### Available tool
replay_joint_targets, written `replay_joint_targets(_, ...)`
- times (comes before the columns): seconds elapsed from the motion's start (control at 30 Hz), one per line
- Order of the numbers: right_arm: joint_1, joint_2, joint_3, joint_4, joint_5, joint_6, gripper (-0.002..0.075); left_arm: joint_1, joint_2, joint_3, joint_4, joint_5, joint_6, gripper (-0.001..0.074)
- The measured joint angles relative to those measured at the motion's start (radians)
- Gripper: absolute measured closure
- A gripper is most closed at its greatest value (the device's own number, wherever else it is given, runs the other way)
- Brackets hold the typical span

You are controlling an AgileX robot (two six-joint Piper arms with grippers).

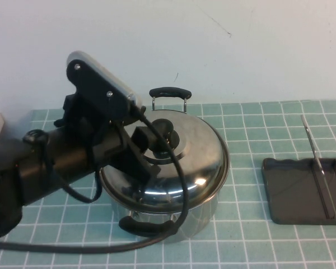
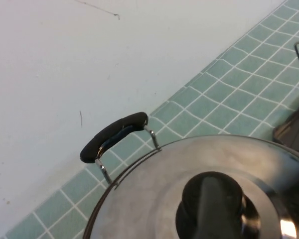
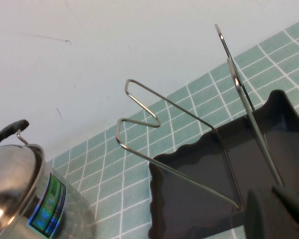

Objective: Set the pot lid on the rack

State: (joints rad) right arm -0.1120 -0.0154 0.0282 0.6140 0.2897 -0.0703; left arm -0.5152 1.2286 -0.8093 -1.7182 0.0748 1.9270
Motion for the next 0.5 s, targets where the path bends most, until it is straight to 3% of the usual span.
replay_joint_targets(0.13, 0.0, 0.0, 0.0, 0.0, 0.0, 0.0, 0.0727, 0.0, 0.066, -0.051, -0.006, -0.031, -0.034, 0.0171)
replay_joint_targets(0.2, 0.0, 0.0, 0.0, 0.0, 0.0, 0.0, 0.0727, 0.0, 0.098, -0.071, -0.009, -0.039, -0.066, 0.0101)
replay_joint_targets(0.33, 0.0, 0.0, 0.0, 0.0, 0.0, 0.0, 0.0727, -0.002, 0.178, -0.095, -0.011, -0.02, -0.106, 0.0076)
replay_joint_targets(0.5, 0.0, 0.0, 0.0, 0.0, 0.0, 0.0, 0.0727, -0.004, 0.263, -0.108, -0.011, -0.015, -0.126, 0.0134)
